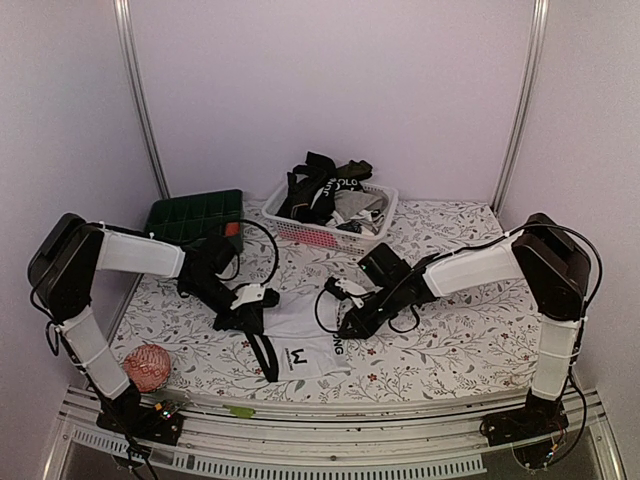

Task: Roll the underwear
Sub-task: Fold the underwear at the center of the board.

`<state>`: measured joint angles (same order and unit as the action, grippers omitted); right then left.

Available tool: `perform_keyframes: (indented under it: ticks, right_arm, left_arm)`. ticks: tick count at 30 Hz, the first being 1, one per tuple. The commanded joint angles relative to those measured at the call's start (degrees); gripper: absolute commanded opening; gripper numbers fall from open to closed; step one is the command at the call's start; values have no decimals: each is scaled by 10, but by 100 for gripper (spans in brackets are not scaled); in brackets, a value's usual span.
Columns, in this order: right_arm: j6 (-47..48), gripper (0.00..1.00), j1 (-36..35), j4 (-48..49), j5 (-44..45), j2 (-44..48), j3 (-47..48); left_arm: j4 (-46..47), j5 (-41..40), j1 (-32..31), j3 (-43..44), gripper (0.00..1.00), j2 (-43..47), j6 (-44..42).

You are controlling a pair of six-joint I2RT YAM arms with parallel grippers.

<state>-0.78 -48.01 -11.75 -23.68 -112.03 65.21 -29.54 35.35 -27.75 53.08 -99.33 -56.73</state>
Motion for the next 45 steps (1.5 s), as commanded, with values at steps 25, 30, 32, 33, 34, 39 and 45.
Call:
perform_keyframes:
  ticks: [25, 30, 32, 33, 34, 39, 45]
  right_arm:
    - [-175, 17, 28, 50, -103, -27, 36]
    - [-171, 0, 33, 42, -116, -18, 33]
    - [-166, 0, 33, 41, -122, -8, 24]
    - [-165, 0, 33, 42, -126, -1, 19]
    - [-162, 0, 33, 43, -132, 5, 15]
    - [-136, 0, 29, 38, -144, 32, -6]
    - [-86, 0, 9, -10, -139, 0, 3]
  left_arm:
    - [23, -26, -6, 2, 34, -9, 35]
    - [19, -26, -6, 1, 24, -6, 32]
    - [15, -20, -6, 0, 15, -1, 29]
    - [13, -16, -7, 0, 10, 4, 28]
    - [12, -13, -7, 0, 5, 8, 28]
    - [-6, 9, -14, -1, 0, 37, 26]
    - [-1, -10, -47, -43, 0, 49, 11]
